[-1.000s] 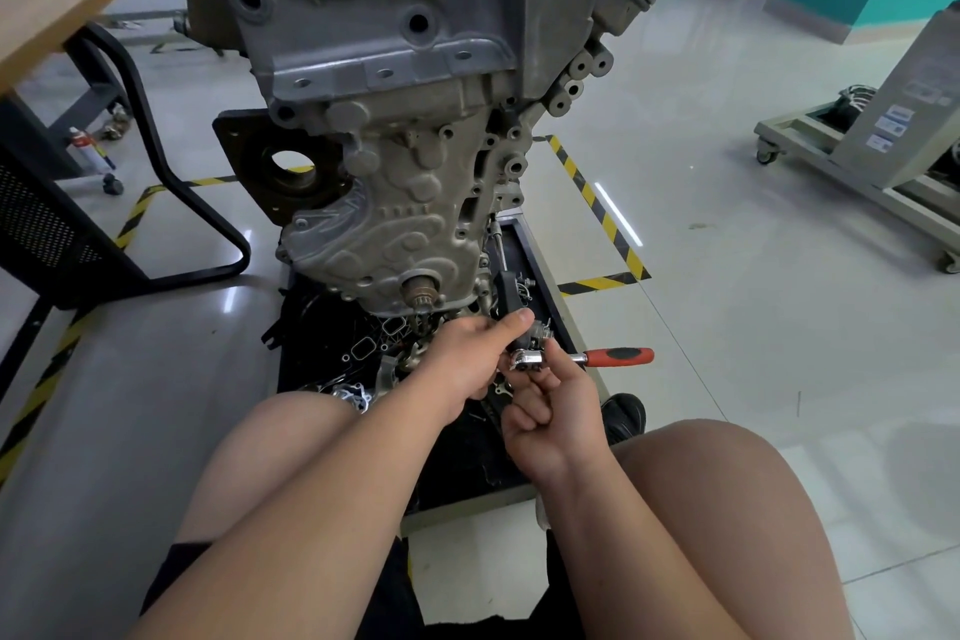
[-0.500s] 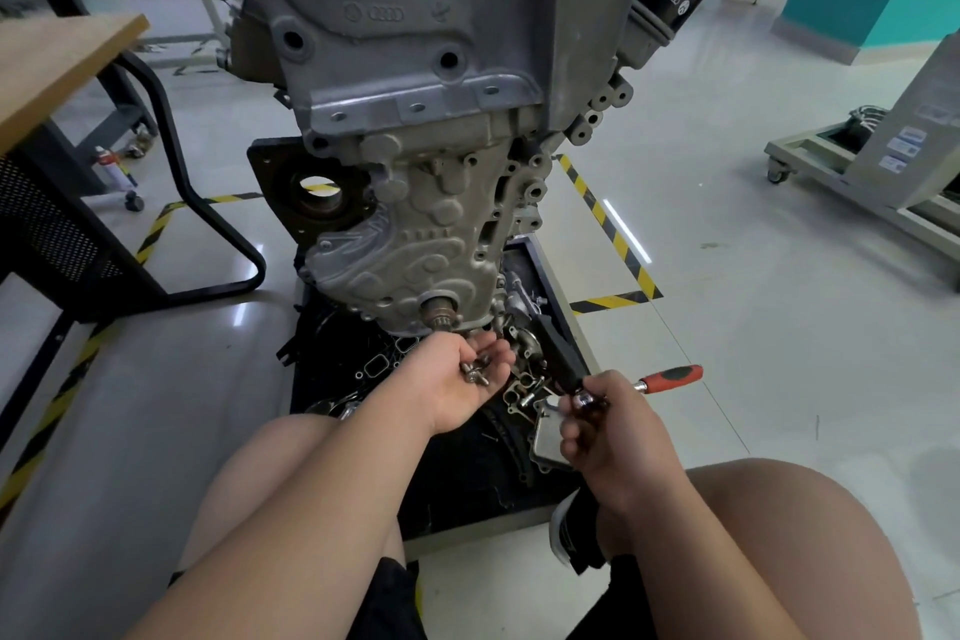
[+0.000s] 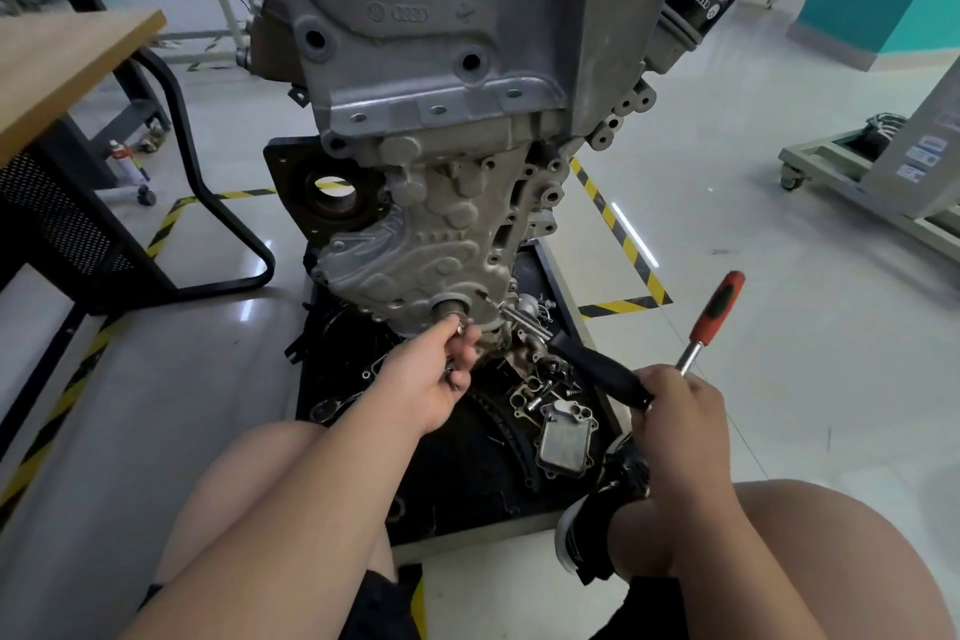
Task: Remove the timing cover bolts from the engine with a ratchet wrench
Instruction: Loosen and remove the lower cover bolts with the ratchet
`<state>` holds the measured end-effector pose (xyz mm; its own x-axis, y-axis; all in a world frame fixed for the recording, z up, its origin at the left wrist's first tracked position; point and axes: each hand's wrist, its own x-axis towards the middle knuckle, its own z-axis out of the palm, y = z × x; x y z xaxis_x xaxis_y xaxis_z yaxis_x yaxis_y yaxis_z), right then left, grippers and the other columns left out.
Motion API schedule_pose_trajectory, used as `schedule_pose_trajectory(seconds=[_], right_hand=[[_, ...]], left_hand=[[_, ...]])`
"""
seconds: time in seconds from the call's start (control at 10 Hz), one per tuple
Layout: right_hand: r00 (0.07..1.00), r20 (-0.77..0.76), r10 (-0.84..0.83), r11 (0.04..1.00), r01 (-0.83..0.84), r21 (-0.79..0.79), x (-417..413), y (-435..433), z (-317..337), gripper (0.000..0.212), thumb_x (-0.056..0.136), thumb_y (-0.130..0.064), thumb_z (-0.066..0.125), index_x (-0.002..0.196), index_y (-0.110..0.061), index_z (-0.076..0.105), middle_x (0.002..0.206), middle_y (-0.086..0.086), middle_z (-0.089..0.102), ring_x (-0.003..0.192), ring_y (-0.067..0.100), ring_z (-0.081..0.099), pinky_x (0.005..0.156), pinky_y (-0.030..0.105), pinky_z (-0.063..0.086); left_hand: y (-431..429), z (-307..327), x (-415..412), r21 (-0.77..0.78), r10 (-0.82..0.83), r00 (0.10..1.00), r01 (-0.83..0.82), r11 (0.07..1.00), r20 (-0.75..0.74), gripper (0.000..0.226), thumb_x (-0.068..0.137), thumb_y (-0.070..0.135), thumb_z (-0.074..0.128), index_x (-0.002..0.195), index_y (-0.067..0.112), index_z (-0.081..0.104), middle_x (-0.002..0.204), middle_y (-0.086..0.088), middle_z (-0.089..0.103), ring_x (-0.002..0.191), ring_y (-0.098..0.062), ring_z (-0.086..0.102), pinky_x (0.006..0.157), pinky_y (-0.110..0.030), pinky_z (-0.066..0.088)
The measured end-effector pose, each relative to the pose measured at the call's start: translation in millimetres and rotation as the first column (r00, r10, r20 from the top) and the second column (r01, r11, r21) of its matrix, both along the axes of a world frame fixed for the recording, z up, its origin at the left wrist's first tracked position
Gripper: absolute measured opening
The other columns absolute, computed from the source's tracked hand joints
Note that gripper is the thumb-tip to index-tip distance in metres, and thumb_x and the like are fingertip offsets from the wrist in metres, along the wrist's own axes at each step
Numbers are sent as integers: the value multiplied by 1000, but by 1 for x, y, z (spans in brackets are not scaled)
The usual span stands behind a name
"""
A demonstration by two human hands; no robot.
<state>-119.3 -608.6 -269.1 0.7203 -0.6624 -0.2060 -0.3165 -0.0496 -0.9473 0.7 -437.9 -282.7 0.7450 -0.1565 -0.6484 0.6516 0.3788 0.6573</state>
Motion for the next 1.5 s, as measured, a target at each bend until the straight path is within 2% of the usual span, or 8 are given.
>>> schedule_pose_trajectory(seconds=[0.1, 0.3, 0.5, 0.7, 0.8, 0.9, 1.1, 1.5], right_hand=[[999, 33, -33, 990, 28, 139, 5, -8, 0, 10, 94, -3, 48, 88, -5, 56, 64, 0, 46, 45, 8, 48, 44, 19, 39], [1000, 26, 16, 967, -22, 252, 9, -6, -7, 26, 94, -5, 50, 69, -13, 53, 56, -1, 47, 48, 13, 42, 51, 27, 36], [999, 17, 31, 966, -34, 255, 10, -6, -9, 26, 93, -7, 50, 69, -14, 54, 52, -2, 48, 45, 12, 43, 49, 26, 36], [999, 18, 27, 967, -31, 254, 8, -7, -8, 24, 93, -8, 51, 69, -13, 55, 48, -6, 48, 40, 8, 43, 47, 25, 36], [997, -15, 76, 982, -72, 174, 9, -7, -8, 20, 90, -3, 48, 71, -1, 53, 46, -6, 43, 38, 8, 37, 42, 21, 33], [989, -57, 133, 987, -127, 101, 9, -7, -7, 13, 83, -1, 45, 71, -1, 50, 41, -4, 32, 35, 10, 27, 34, 18, 24], [1000, -15, 22, 971, -17, 238, 11, -6, -10, 23, 91, -7, 50, 69, -9, 52, 52, 1, 44, 44, 16, 39, 47, 25, 34], [1000, 2, -28, 954, 26, 297, 16, -6, -12, 23, 90, -7, 50, 68, -10, 50, 53, 1, 43, 45, 17, 37, 50, 25, 32]], left_hand=[[6, 1, 3, 37, 60, 998, -59, 998, -13, 15, 95, 27, 61, 85, 15, 61, 58, 3, 68, 36, -3, 49, 31, -14, 28], [11, 1, 6, 25, 71, 997, -70, 997, -19, 19, 91, 33, 66, 82, 17, 63, 57, 4, 64, 37, -4, 46, 32, -16, 29], [9, 1, 6, -16, 58, 998, -58, 998, -12, 27, 94, 38, 61, 75, 19, 64, 54, 7, 57, 37, -5, 44, 32, -17, 28], [15, 4, 15, -218, 280, 946, -311, 925, -162, 34, 105, 23, 37, 78, 7, 49, 68, -7, 60, 64, -13, 59, 42, -25, 52], [19, 9, 13, -283, 208, 958, -260, 923, -198, 31, 105, 19, 29, 78, 10, 41, 84, -20, 64, 88, -26, 64, 59, -47, 55], [19, 12, 7, -248, 24, 990, -59, 967, -142, 35, 100, 13, 32, 69, 6, 48, 87, -25, 71, 92, -36, 65, 80, -53, 51], [15, 8, 6, -217, -5, 991, -24, 976, -133, 28, 92, -10, 27, 86, 0, 52, 88, -24, 69, 84, -32, 70, 61, -42, 57], [5, 11, 1, -95, -20, 1000, 18, 995, -16, 36, 86, -24, 25, 88, -1, 52, 88, -11, 54, 83, -19, 60, 64, -35, 54]])
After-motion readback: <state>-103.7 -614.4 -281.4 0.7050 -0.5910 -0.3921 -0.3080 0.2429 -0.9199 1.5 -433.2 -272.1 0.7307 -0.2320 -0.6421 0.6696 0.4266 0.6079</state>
